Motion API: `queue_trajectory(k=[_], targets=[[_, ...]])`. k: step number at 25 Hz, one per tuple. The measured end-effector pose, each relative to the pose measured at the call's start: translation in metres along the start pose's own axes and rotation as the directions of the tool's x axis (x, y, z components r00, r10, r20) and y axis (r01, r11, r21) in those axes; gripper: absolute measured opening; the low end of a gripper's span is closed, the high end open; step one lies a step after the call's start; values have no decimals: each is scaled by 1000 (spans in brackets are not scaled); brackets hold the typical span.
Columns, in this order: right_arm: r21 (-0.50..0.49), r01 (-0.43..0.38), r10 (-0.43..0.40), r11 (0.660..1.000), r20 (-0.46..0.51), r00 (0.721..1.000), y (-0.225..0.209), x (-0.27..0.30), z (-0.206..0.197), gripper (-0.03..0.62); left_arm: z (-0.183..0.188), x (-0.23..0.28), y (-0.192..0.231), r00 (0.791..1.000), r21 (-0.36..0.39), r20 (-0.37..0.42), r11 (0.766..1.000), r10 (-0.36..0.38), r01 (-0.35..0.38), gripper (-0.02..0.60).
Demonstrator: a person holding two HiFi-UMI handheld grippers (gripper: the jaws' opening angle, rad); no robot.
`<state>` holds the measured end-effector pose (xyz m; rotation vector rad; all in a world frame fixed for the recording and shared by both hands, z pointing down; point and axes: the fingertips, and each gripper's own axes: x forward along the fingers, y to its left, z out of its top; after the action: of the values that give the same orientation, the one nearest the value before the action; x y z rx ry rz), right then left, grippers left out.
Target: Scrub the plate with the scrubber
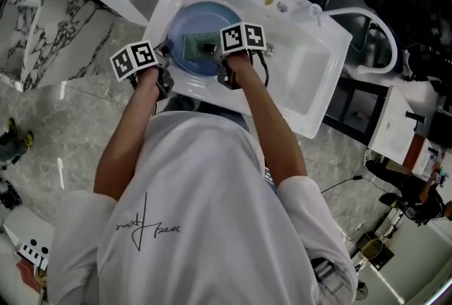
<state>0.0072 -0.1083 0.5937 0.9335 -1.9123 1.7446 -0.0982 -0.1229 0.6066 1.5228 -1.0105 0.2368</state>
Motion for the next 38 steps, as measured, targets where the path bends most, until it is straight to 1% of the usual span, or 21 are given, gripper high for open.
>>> queue_trajectory(k=[5, 16, 26, 38], targets=[[8, 7, -7, 1000, 0, 1000, -8, -4, -3, 61, 0, 1, 0, 1000, 2, 1, 1000, 1, -1, 86], [-20, 50, -50, 999, -8, 999, -22, -20, -7, 61, -1, 0, -1, 1000, 6, 6, 1000, 5, -5, 86], [-1, 78, -78, 997, 3, 997, -43, -38, -10, 61, -2, -2, 0, 1000, -5, 18, 1000, 2, -2, 86], [7, 135, -135, 991, 19, 991, -70, -64, -8, 61, -1, -3, -1, 1000, 2, 21, 1000, 8, -8, 86]])
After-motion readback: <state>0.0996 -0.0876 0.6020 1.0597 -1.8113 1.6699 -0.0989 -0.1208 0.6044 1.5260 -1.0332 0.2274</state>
